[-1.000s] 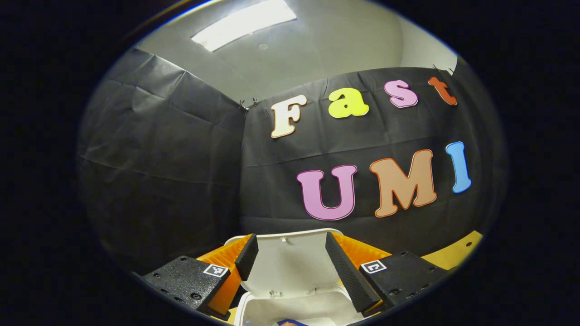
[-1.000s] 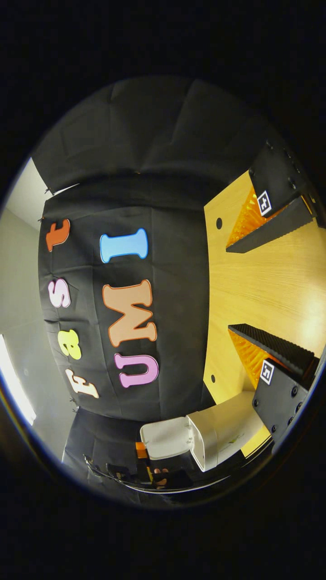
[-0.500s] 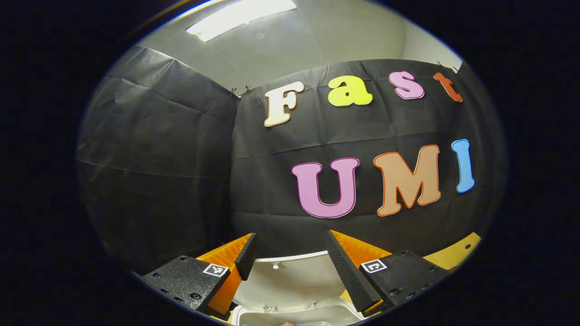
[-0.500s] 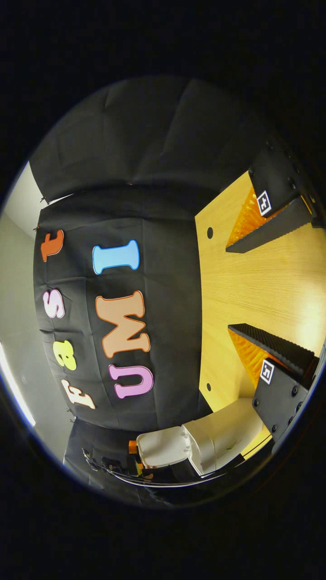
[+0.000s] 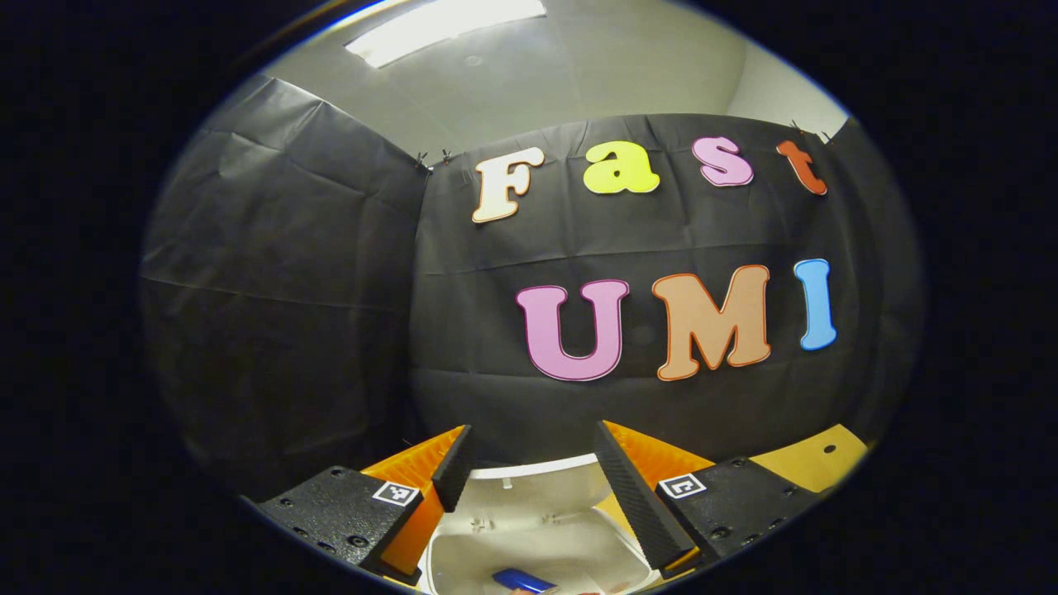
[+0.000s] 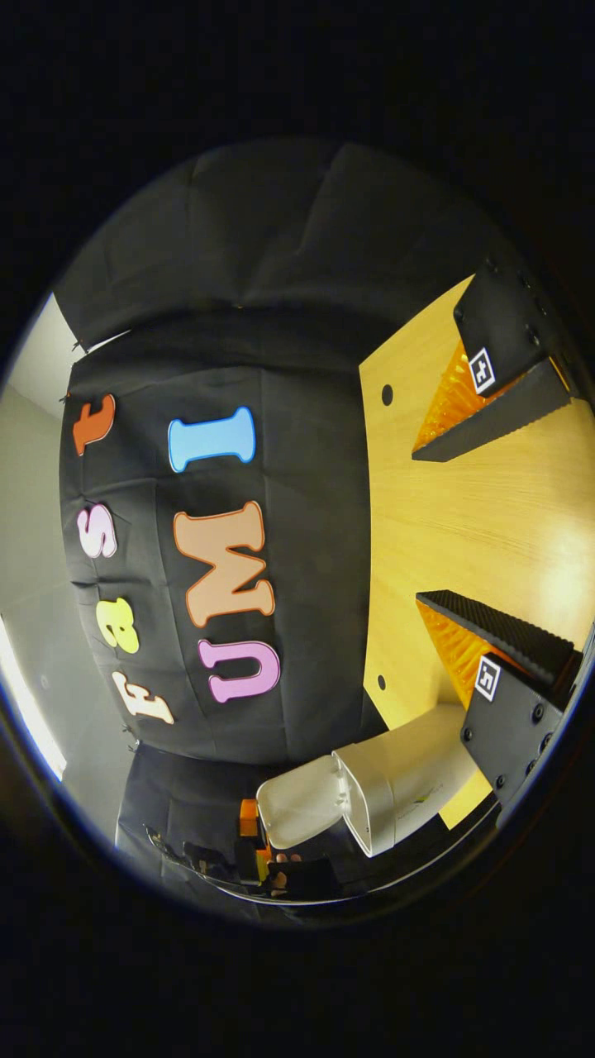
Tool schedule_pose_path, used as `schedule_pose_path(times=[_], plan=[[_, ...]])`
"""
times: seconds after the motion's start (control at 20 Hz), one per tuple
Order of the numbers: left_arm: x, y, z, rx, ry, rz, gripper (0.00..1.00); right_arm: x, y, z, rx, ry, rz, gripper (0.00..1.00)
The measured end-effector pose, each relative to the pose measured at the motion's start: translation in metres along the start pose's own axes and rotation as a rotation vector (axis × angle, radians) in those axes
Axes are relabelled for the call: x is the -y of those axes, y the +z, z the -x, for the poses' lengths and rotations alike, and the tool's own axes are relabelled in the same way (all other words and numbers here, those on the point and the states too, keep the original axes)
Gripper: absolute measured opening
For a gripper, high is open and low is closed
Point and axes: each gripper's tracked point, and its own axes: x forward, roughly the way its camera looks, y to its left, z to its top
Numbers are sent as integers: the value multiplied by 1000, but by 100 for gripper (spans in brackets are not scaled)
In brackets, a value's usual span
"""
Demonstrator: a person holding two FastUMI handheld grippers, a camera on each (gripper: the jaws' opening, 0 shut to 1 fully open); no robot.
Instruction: Press the lid of the desktop garbage bin to open it, pick up the crumpled paper on the desktop and throw it into the bin, then pick up the pop can on the desktop and drop it into the bin, and finally close the garbage bin lid.
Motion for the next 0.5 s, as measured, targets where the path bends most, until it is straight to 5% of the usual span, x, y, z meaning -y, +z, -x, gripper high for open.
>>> schedule_pose_path(times=[0.5], plan=[[23, -62, 67, -103, -49, 17, 90, -20, -5, -6, -18, 70, 10, 94]])
